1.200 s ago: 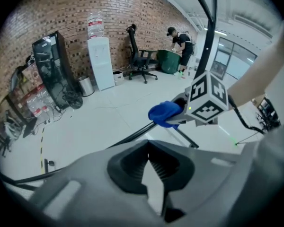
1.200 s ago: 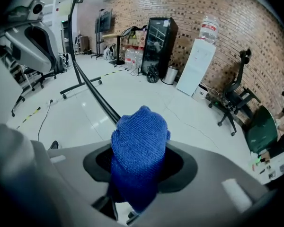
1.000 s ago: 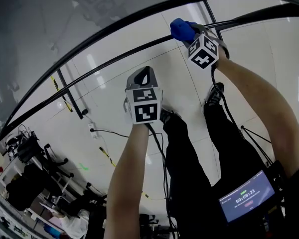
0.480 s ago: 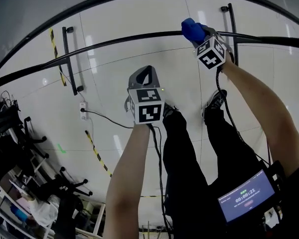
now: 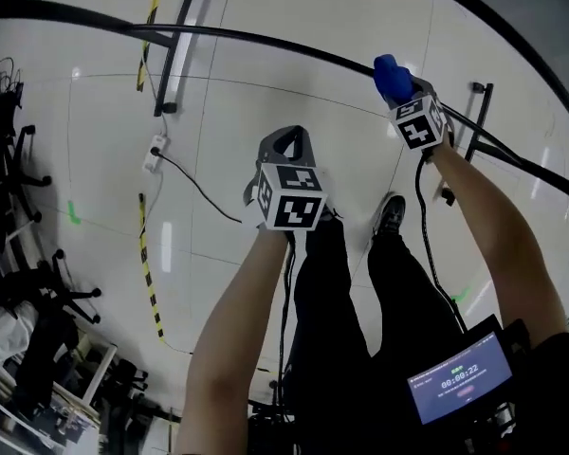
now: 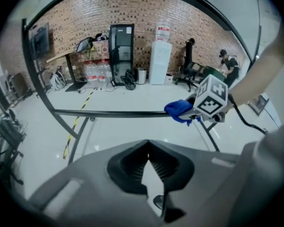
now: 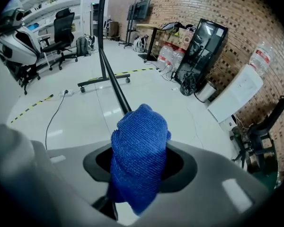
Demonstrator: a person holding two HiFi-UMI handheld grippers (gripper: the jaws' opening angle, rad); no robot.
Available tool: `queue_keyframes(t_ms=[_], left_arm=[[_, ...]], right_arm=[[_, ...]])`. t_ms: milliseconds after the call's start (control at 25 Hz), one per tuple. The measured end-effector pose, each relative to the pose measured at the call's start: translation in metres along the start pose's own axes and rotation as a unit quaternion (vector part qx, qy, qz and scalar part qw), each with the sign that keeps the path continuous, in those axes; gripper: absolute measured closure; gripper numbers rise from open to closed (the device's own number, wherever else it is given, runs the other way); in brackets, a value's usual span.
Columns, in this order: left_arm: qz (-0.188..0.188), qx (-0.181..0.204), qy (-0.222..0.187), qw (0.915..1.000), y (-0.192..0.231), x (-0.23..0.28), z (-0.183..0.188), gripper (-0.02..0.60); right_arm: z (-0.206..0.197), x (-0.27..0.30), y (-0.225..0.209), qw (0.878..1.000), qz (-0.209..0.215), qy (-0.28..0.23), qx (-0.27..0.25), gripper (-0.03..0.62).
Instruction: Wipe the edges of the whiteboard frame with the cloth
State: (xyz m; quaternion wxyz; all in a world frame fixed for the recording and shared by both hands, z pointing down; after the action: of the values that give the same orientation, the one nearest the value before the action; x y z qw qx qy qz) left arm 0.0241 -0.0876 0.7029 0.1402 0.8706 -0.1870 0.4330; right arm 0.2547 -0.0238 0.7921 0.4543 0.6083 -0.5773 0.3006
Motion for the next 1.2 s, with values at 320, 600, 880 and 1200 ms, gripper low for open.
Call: queue_keyframes(t_ms=[320,600,880,1200], left_arm=[[0.057,-0.088,-0.013,0.9944,0.077,-0.029,-0.034,0.578],[0.097,-0.185,-0.006,0.9779,0.121,-0.041,-0.064,0.578],[0.141,-0.229,-0.004,0.9632,0.161,-0.053,-0.069,0.578],[0.174,-0.241,-0.029,0.9545,0.196,-0.078,-0.06,0.578]], right_arm=[[0.075,0.03,0.04,0.996,0.022,0.01,-0.082,0.391],[0.148,0.049,0.088,0.982,0.049,-0.01,-0.184,0.393],[0.213,0.073,0.123,0.963,0.064,-0.036,-0.258,0.399],[0.238,0.079,0.132,0.953,0.072,-0.034,-0.293,0.402]])
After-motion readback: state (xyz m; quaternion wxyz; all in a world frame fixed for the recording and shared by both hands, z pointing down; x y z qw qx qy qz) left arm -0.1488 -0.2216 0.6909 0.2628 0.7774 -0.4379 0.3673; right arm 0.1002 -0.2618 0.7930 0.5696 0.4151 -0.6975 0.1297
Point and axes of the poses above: the fingertips, and each gripper's own axes: x forward along the fingers, y to its left, z out of its top, the point moved 4 cm from there along -x, backward along the fingers, and after that the axes turned 1 degree about -y, right-handed, at the moved point
